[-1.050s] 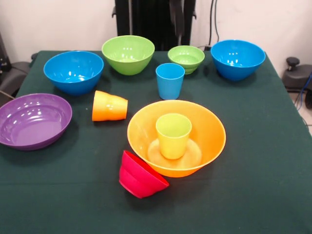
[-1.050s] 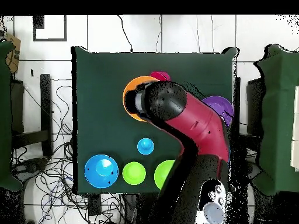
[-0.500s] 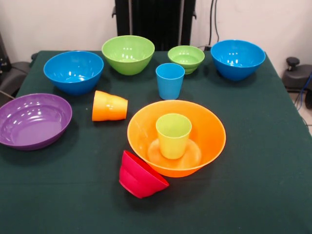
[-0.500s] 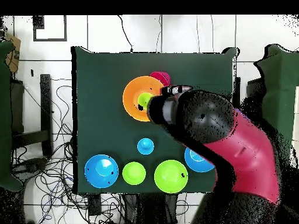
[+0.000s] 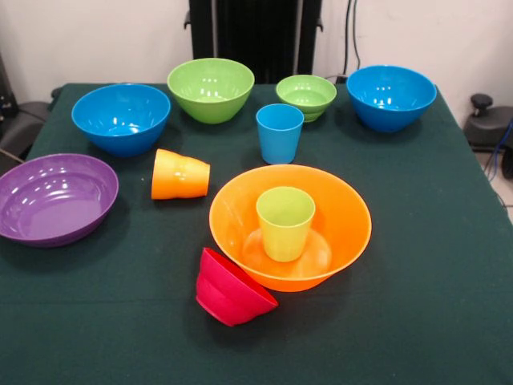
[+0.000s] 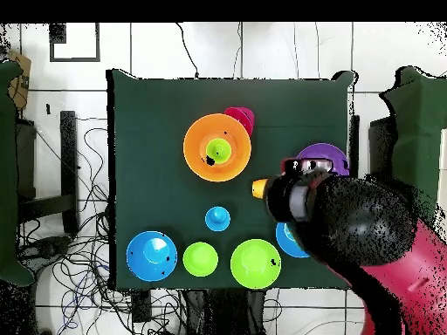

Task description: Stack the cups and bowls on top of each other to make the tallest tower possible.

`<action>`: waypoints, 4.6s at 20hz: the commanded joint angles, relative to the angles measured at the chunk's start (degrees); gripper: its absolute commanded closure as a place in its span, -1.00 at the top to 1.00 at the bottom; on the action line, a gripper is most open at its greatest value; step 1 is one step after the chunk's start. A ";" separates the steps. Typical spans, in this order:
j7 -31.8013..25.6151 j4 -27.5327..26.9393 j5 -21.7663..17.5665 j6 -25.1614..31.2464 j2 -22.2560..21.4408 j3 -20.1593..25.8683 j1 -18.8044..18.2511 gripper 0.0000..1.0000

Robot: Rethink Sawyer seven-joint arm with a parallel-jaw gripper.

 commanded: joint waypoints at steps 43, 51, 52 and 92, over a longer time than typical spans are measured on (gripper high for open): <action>-32.96 13.76 -15.87 -9.33 -1.89 15.06 -22.44 1.00; -34.70 13.67 -18.16 -13.28 0.33 18.83 -27.73 1.00; -34.73 13.60 -18.40 -12.97 0.21 19.11 -28.01 1.00; -23.11 16.57 -22.89 -26.89 9.20 28.54 -35.69 1.00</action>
